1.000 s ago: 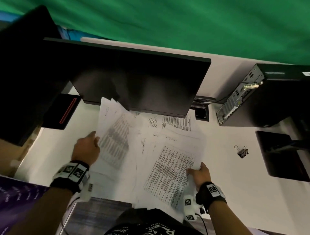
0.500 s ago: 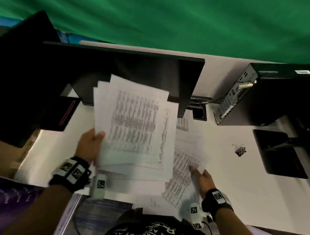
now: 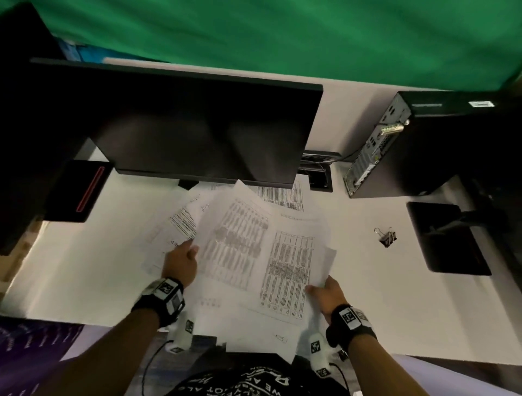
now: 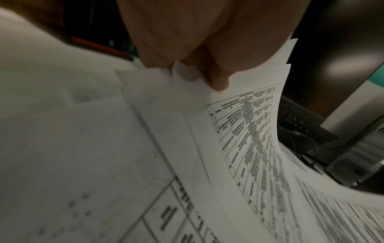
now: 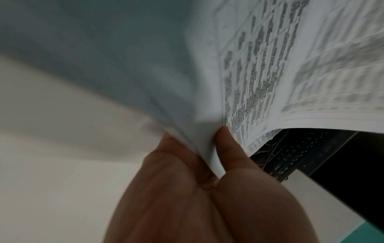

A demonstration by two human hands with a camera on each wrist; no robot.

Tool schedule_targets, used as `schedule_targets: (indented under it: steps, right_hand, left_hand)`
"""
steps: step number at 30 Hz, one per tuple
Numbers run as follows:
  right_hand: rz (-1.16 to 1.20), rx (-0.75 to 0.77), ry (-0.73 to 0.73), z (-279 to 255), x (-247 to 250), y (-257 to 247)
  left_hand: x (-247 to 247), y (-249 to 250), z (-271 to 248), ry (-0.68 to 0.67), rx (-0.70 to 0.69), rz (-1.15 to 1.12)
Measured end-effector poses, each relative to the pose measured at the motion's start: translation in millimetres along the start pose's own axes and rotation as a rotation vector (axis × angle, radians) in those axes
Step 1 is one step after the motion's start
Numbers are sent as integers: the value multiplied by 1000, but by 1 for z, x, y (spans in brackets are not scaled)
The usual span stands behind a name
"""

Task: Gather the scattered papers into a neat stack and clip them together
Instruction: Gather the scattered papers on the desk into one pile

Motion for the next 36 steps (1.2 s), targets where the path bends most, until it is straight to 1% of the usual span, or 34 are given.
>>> schedule_targets:
  steps: [2,4,6,7,8,10,11,13,15,17,19,21,23,24,26,28,29,30,32,34,36]
  right_hand:
    - [99,-29,-17,2,3,3]
    - [143,-18,1,3,6,4]
    - [94,28,10,2,7,0]
    - [46,42,13,0,7,-3]
    - [12,41,20,-2,7,-4]
    - [9,26,26,-4,8,-5]
    - [30,18,16,-3,8,-5]
    - [91,-4,3,-1,7,-3]
    - [186,8,-25,-2,4,-4]
    - [222,52,-63,-6,1,-10]
    - [189,89,-107,-9,-4,-14]
    - [118,104,-136,-10,-8,-14]
    - [33,97,-141,-10,-8,-13]
    - [2,93,-140,-9,-6,-11]
    - [-54,80,-141,-7,-2,-7]
    - [-82,76,-135,-4,5,-3]
    - [-81,65,-119,-3,10,-1]
    - [-75,45,-92,-2,16,1]
    - [-42,23,-37,-2,27,1]
    - [2,17,-24,-3,31,0]
    - [14,27,-2,-4,33,-3]
  left_hand:
    - [38,14,5,79,-79,1]
    - [77,26,9,178,-152,2]
    - [115,39,9,288,-204,-53]
    - [129,43,9,321,-227,-110]
    - [138,45,9,321,-240,-195]
    - [138,47,13,246,-246,-368]
    - [129,46,15,198,-228,-410]
    - [98,40,19,107,-193,-415]
    - [56,32,18,18,-150,-414]
    - [9,15,16,-52,-52,-414]
    - [-35,3,13,-116,19,-376]
    - [-72,-5,10,-195,44,-244]
    - [-92,-12,10,-236,70,-119]
    - [-95,-15,10,-240,83,-78]
    - [-84,-16,14,-200,91,-7]
    - [-56,-9,15,-121,95,42]
    - [-38,-2,13,-69,76,43]
    - [-19,8,11,-16,32,36]
    - [16,32,5,68,-104,-6]
    - [44,51,1,86,-219,-78]
    - [66,64,-2,78,-289,-153]
Point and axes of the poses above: each hand's wrist, its own z-axis towards the middle knuckle, its own x-axis out of the back of the hand, y = z × x, the point moved 7 cm from there along z, towards the middle knuckle, and after that the axes turned 1 degree about -z, right-handed, at the moved point
